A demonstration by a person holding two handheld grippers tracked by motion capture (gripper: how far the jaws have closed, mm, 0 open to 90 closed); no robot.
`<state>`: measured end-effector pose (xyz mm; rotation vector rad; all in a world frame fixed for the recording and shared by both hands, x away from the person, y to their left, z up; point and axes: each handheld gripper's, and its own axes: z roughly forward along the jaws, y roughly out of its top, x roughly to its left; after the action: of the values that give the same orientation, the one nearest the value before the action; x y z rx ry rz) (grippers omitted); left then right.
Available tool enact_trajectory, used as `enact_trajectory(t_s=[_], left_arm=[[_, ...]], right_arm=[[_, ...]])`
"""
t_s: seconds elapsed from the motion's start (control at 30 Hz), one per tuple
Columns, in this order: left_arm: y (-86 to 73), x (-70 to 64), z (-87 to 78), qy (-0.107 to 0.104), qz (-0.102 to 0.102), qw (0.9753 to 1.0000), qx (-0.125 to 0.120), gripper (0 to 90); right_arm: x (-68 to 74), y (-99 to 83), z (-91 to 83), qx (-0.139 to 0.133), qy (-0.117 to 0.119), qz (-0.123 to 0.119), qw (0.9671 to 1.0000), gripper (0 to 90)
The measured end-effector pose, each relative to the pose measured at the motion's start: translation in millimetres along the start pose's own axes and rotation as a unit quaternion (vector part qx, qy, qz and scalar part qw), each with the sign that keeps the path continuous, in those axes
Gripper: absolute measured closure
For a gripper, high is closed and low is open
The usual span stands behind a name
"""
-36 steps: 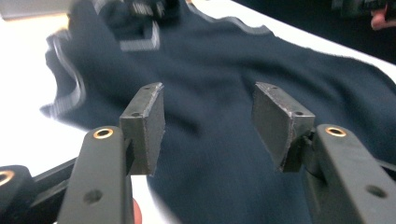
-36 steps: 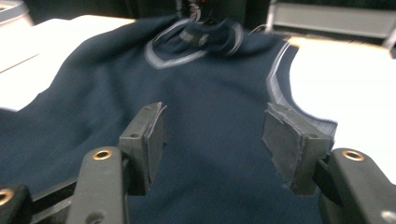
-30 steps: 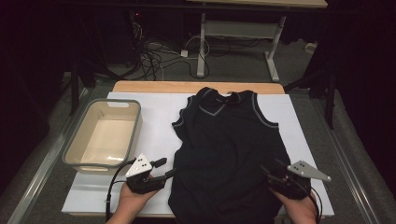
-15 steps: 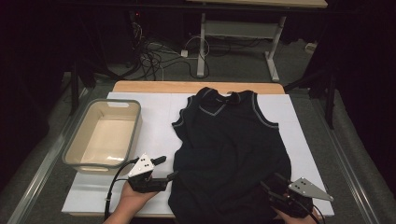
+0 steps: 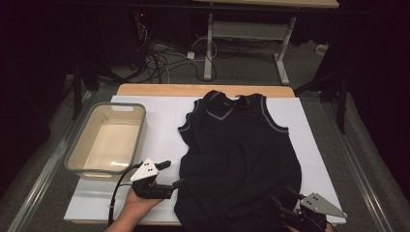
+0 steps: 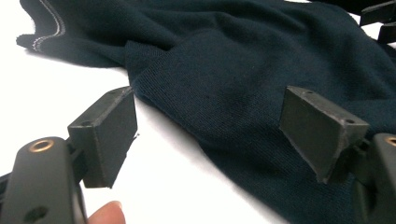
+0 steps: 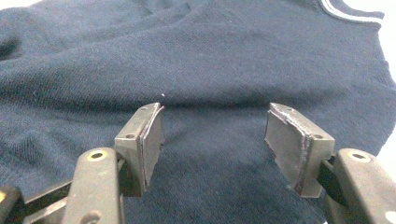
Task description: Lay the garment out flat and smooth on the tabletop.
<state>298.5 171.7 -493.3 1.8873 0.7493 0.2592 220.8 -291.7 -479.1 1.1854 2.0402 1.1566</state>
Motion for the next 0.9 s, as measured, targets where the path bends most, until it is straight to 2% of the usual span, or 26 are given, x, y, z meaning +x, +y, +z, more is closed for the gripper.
enact_trajectory(t_s=[0.27, 0.33, 0.4, 0.5, 0.6, 0.73, 0.77, 0.8, 0.83, 0.87, 0.9], left_arm=[[-1.3, -2.9, -1.4, -0.008, 0.015, 0.9999, -0.002, 9.9], [-0.8, -2.4, -0.3, -0.004, 0.010, 0.9999, 0.002, 5.3], [-0.2, -0.7, 0.4, -0.003, 0.001, 1.0000, 0.005, 0.0], [0.1, -0.2, 0.5, 0.002, -0.005, 1.0000, 0.005, 0.0], [0.1, -0.7, 0.4, 0.005, -0.001, 1.0000, 0.002, 0.0], [-0.1, -1.1, 0.2, 0.006, 0.000, 1.0000, 0.000, 0.0], [-0.1, -1.5, 0.2, 0.007, 0.001, 1.0000, 0.000, 0.0], [-0.2, -1.7, 0.1, 0.007, 0.002, 1.0000, 0.000, 0.0], [-0.2, -1.8, 0.2, 0.007, 0.002, 1.0000, 0.000, 0.0], [-0.2, -1.8, 0.2, 0.007, 0.003, 1.0000, 0.000, 0.0], [-0.1, -1.8, 0.3, 0.006, 0.003, 1.0000, 0.000, 0.0]], right_arm=[[-3.6, -4.4, -4.6, 0.004, -0.007, 0.002, 1.0000, 37.6], [-5.2, -6.6, -7.7, 0.006, -0.009, 0.008, 0.9999, 37.7], [-9.5, -10.9, -17.7, 0.008, -0.022, 0.018, 0.9996, 37.7], [-12.3, -14.8, -22.7, 0.014, -0.032, 0.023, 0.9991, 37.1], [-16.1, -21.2, -26.5, 0.021, -0.036, 0.043, 0.9982, 33.6], [-14.7, -24.7, -16.8, 0.047, -0.038, 0.052, 0.9968, 27.4], [-12.5, -24.3, -15.0, 0.047, -0.044, 0.045, 0.9969, 29.8], [-11.0, -23.2, -14.2, 0.050, -0.050, 0.032, 0.9970, 40.0], [-10.3, -22.6, -14.8, 0.047, -0.036, 0.024, 0.9980, 57.3], [-8.9, -23.4, -14.1, 0.043, -0.016, 0.021, 0.9987, 63.8], [-7.2, -24.4, -13.4, 0.038, -0.010, 0.016, 0.9991, 75.2]])
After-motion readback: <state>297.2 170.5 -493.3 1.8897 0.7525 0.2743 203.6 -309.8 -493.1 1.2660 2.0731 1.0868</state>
